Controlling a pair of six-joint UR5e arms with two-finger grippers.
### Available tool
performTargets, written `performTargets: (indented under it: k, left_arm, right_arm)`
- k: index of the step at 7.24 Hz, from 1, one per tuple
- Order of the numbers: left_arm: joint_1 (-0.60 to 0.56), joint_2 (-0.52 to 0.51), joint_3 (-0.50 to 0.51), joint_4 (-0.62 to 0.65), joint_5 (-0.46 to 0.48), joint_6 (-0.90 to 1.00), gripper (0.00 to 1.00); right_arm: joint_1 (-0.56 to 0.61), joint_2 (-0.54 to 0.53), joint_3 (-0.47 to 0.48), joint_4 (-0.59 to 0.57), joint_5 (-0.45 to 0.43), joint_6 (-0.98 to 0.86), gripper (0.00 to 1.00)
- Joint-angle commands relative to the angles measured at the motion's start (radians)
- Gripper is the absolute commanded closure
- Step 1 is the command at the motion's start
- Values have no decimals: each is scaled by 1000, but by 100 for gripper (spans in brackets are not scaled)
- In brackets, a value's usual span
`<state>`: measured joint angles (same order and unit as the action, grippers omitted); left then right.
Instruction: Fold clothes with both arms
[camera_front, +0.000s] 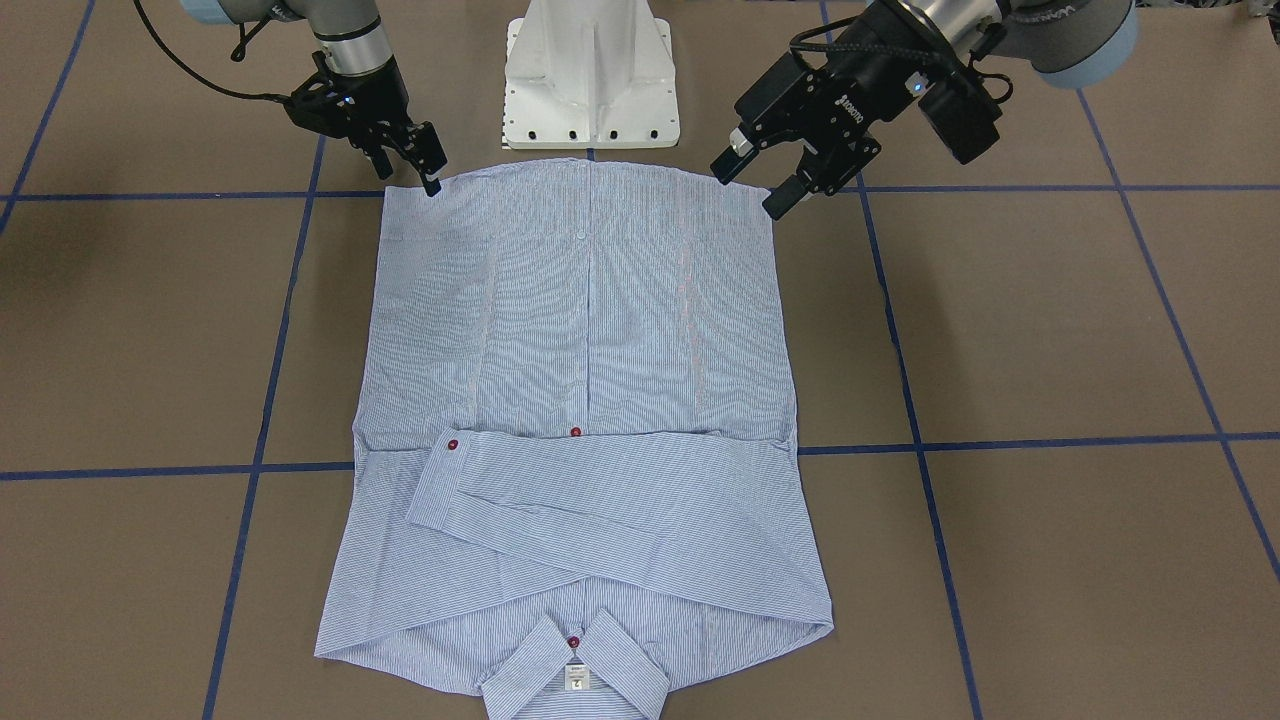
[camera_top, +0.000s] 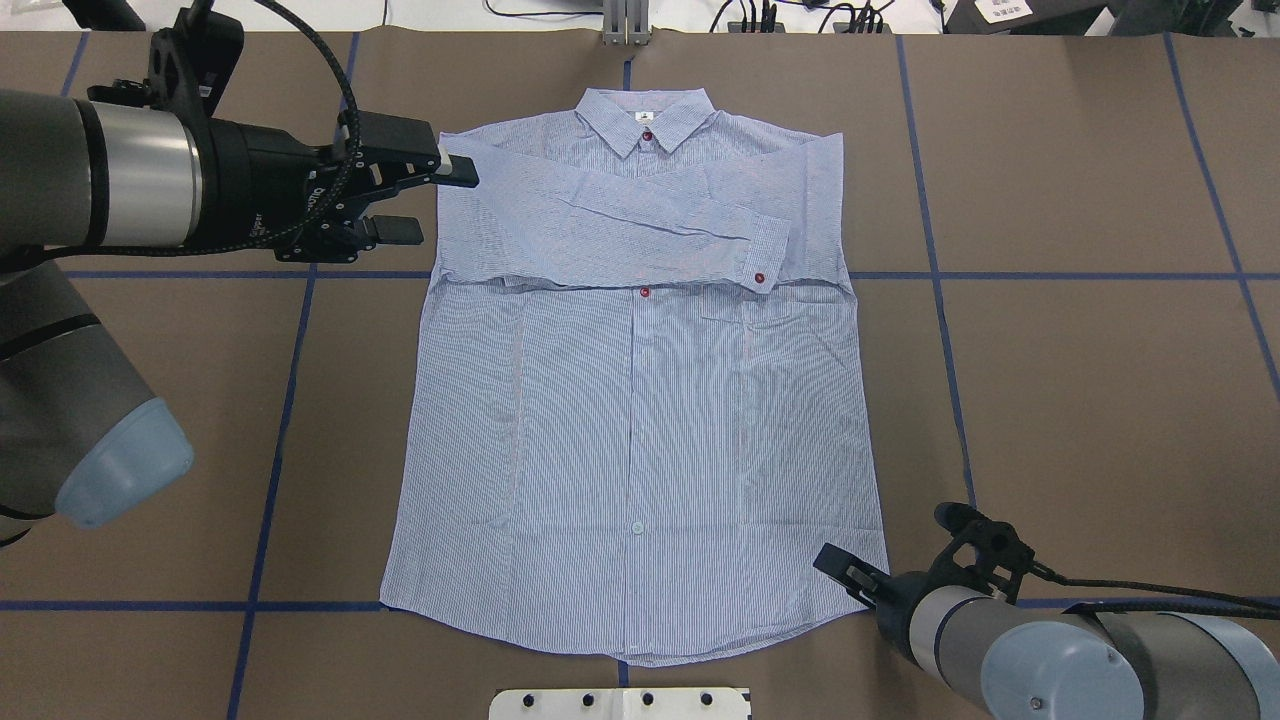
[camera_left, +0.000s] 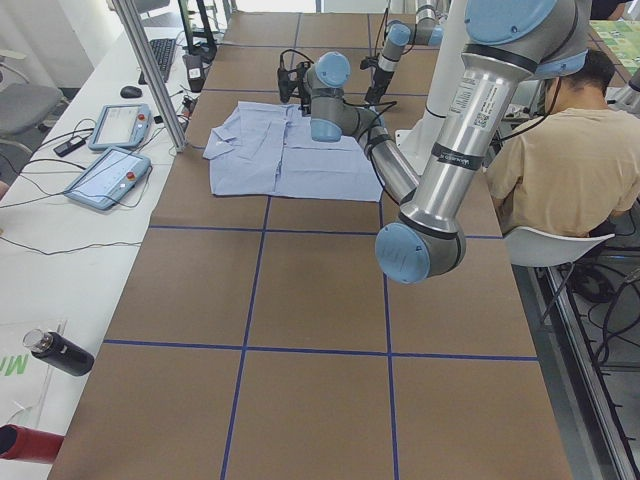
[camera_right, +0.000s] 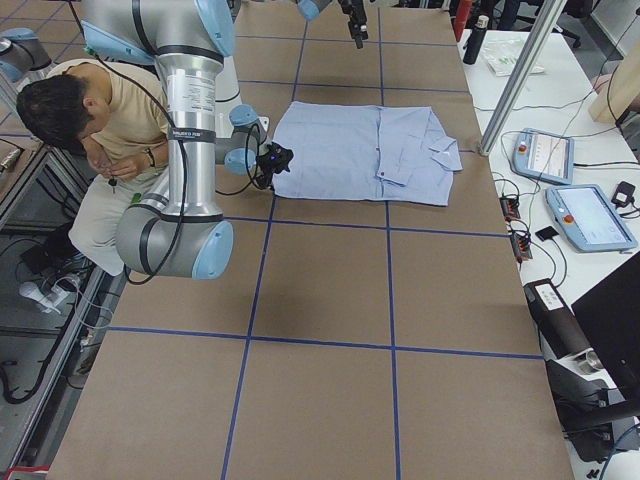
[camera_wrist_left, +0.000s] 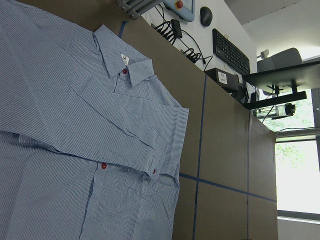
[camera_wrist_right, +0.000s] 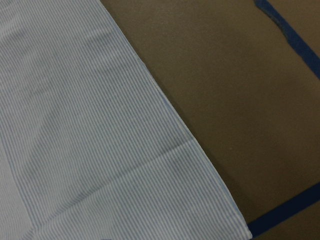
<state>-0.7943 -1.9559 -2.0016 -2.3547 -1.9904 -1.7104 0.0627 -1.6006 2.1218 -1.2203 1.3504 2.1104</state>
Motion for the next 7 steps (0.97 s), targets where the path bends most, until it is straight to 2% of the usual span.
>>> performTargets:
  k: [1, 2, 3, 5, 7]
  left_arm:
    - [1, 0, 0, 0, 2, 0, 10]
    - [3, 0, 0, 0, 4, 0, 10]
    - [4, 0, 0, 0, 4, 0, 10]
    - [7, 0, 1, 0, 5, 0, 9]
    - [7, -5, 6, 0, 7, 0, 9]
  right_arm:
    - [3, -7, -20, -1, 0, 0, 8]
    - [3, -7, -28, -1, 0, 0, 12]
    - [3, -7, -31, -1, 0, 0, 23]
    - [5, -13, -28, 1, 1, 2, 26]
    - [3, -21, -26, 1, 3, 2, 34]
